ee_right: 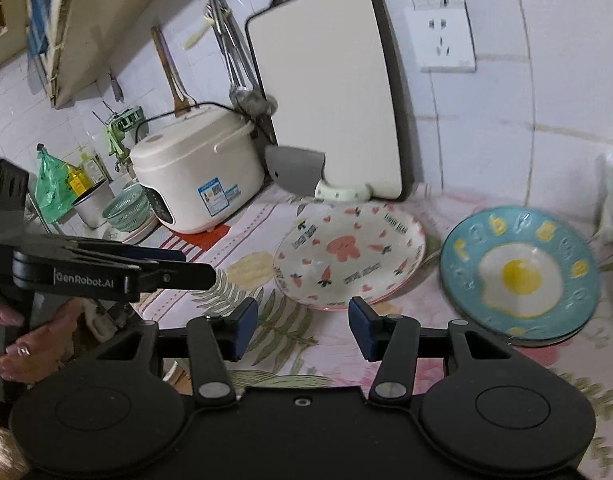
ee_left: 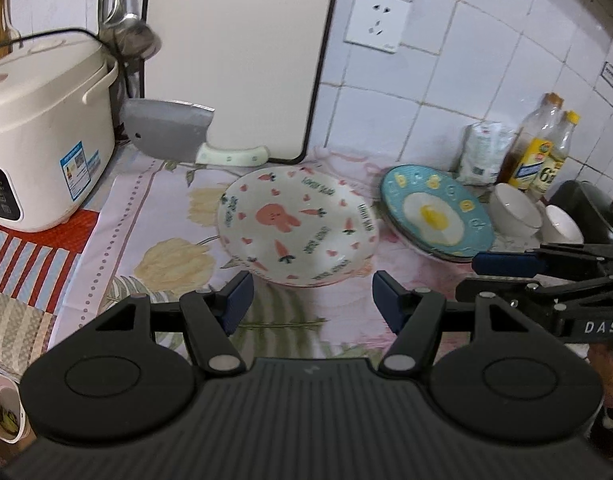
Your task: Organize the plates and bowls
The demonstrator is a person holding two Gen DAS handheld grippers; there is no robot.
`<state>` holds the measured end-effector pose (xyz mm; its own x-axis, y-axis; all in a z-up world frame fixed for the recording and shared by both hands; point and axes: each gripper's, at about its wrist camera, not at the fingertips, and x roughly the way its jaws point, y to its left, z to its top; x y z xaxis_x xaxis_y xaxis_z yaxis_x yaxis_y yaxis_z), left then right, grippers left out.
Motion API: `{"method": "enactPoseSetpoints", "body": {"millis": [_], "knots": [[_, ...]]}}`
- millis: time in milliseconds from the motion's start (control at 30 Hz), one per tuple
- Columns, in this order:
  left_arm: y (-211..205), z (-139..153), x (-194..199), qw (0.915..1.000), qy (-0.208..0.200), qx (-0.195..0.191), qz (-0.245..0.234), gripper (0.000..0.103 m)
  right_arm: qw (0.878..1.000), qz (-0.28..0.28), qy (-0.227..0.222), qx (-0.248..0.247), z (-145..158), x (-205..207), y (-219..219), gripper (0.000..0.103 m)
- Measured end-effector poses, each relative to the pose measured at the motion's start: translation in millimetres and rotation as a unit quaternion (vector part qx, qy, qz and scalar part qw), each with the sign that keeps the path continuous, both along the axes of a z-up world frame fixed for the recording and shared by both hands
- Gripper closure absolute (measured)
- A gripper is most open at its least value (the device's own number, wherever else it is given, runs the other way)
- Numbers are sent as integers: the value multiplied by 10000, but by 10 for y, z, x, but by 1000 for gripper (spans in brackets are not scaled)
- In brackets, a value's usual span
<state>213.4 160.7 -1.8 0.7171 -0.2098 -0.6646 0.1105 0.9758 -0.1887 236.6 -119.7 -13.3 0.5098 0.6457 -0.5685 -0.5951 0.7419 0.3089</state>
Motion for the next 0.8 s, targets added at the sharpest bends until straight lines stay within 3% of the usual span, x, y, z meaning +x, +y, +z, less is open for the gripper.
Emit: {"method": "enactPoseSetpoints", "body": {"millis": [400,467,533,633,800], "knots": [[366,-624,514,9996,-155,-205,134,41,9970,-414,637,157,-666,606,313,49],[410,-731,610,9992,-162,-249,263,43,9963,-600,601,153,-789,687,337,51],[461,-813,749,9986,-29,-316,428,49,9963,-662,525,176,-894,759,366,60],[515,-906,946,9975,145,-444,537,58,9955,-951,10,-39,-920,780,415,63],[520,-1064,1074,9964,171,-387,739,64,9929,-1164,184,176,-966,804,375,63]]}}
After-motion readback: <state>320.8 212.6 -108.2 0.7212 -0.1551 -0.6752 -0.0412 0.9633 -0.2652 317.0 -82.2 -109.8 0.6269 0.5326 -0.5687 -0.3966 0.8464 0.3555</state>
